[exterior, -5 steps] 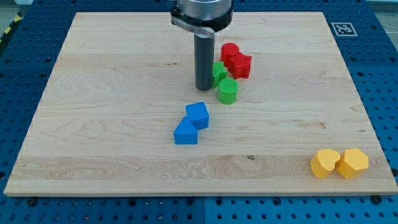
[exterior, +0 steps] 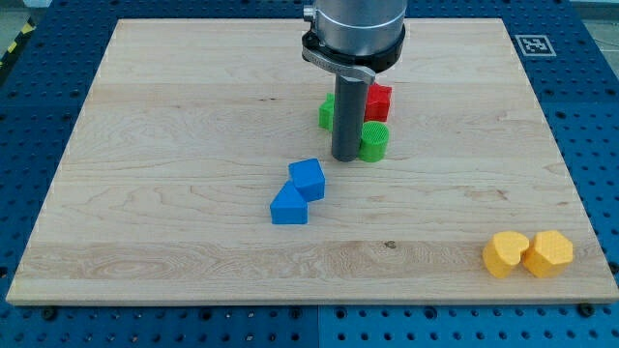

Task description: Place the green circle below to the red star

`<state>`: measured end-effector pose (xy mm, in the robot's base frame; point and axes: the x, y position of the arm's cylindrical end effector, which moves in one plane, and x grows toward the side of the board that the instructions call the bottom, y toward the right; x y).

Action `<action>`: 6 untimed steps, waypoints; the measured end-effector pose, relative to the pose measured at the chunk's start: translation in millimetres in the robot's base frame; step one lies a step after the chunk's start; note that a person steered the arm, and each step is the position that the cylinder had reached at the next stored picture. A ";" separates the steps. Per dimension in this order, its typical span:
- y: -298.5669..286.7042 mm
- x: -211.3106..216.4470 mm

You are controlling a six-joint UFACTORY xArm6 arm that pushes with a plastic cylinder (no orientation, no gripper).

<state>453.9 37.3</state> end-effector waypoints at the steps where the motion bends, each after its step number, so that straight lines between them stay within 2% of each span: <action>1: -3.0 -7.0; 3: -2.6 -21.7; 5: 0.0 1.0; 6: 10.6 -2.7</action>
